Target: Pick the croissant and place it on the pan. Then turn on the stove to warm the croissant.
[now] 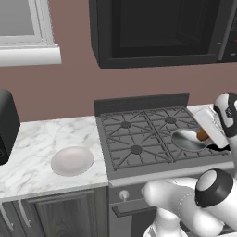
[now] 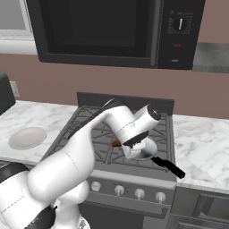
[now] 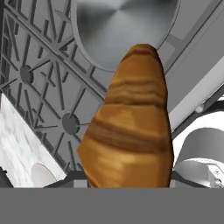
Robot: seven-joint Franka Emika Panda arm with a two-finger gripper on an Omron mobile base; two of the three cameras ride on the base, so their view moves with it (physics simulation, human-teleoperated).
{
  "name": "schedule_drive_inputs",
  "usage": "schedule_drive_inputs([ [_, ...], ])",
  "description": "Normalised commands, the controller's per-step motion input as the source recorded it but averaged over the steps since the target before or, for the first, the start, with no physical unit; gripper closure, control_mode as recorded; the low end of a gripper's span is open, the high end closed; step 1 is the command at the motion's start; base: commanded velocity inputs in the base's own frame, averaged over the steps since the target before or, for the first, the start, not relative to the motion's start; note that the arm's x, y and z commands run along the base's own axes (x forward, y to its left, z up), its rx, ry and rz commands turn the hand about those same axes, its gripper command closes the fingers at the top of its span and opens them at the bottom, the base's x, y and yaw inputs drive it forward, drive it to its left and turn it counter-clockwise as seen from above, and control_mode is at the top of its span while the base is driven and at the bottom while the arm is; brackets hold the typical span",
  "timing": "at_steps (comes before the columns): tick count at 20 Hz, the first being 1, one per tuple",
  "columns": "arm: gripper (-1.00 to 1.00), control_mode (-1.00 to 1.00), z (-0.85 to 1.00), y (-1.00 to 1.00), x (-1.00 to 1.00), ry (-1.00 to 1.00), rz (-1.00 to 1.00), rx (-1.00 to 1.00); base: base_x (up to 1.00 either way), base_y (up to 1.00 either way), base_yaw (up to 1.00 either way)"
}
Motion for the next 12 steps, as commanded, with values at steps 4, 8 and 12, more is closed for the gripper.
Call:
schedule_drive_inputs([
  [4,1.0,-1.0,-0.08,-0.02,0.31,0.0,0.0,0.01,0.0,0.0,0.0],
  [8,1.0,-1.0,0.0,-0.13,0.28,0.0,0.0,0.01,0.0,0.0,0.0],
  [12,1.0,-1.0,0.0,-0.22,0.16,0.0,0.0,0.0,0.0,0.0,0.0],
])
